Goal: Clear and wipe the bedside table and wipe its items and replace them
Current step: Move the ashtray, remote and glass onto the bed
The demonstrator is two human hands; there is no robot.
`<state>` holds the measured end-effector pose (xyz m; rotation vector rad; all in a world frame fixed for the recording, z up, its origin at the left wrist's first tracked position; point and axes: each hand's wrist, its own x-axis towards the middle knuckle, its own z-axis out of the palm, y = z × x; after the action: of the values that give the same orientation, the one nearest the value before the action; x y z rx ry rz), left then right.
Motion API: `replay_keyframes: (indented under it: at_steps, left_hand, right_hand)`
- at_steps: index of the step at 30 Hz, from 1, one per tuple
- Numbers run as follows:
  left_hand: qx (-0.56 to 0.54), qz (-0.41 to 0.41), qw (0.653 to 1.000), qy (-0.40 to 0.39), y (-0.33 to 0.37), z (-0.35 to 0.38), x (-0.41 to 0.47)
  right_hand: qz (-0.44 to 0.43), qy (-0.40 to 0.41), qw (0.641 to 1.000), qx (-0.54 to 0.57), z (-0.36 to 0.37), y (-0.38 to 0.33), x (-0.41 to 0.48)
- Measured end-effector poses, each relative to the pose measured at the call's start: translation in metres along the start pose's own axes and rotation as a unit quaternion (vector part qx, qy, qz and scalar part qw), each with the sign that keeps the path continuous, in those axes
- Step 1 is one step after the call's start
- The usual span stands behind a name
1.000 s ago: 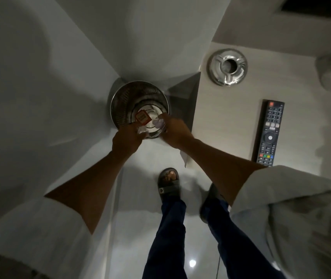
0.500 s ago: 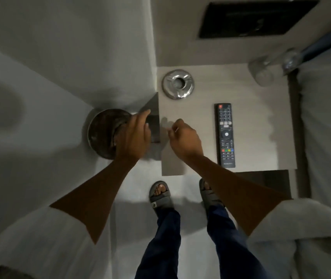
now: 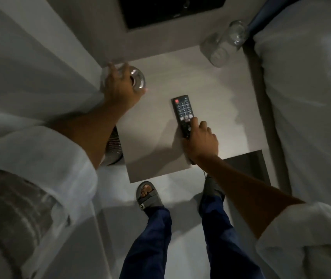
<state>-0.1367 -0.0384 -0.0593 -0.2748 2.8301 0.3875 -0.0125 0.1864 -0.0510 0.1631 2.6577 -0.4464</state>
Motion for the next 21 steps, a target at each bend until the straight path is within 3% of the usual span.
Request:
replay_keyframes:
  at_steps: [3, 6, 13, 16, 21]
  left_hand:
    - [-0.055, -0.024, 0.998, 0.004, 0.008, 0.005, -0.012]
    - [-0.095, -0.019, 0.995, -0.011, 0.034, 0.004, -0.052]
    - [-0.158, 0.085, 0.983, -0.024, 0.129, -0.002, -0.169]
    - [-0.179, 0.138, 0.974, -0.012, 0.185, -0.005, -0.198]
    - [-0.172, 0.213, 0.962, 0.001, 0.279, -0.004, -0.231]
  right_hand:
    - [0.028, -0.05, 0.995, 0.079, -0.007, 0.006, -0.002]
    - [0.059, -0.045, 0.986, 0.151, -0.026, 0.022, -0.013]
    - [0.101, -0.014, 0.958, 0.268, -0.084, 0.096, -0.067]
    - [0.099, 0.058, 0.943, 0.313, -0.114, 0.132, -0.095]
    - [0.121, 0.265, 0.866, 0.407, -0.183, 0.195, -0.138]
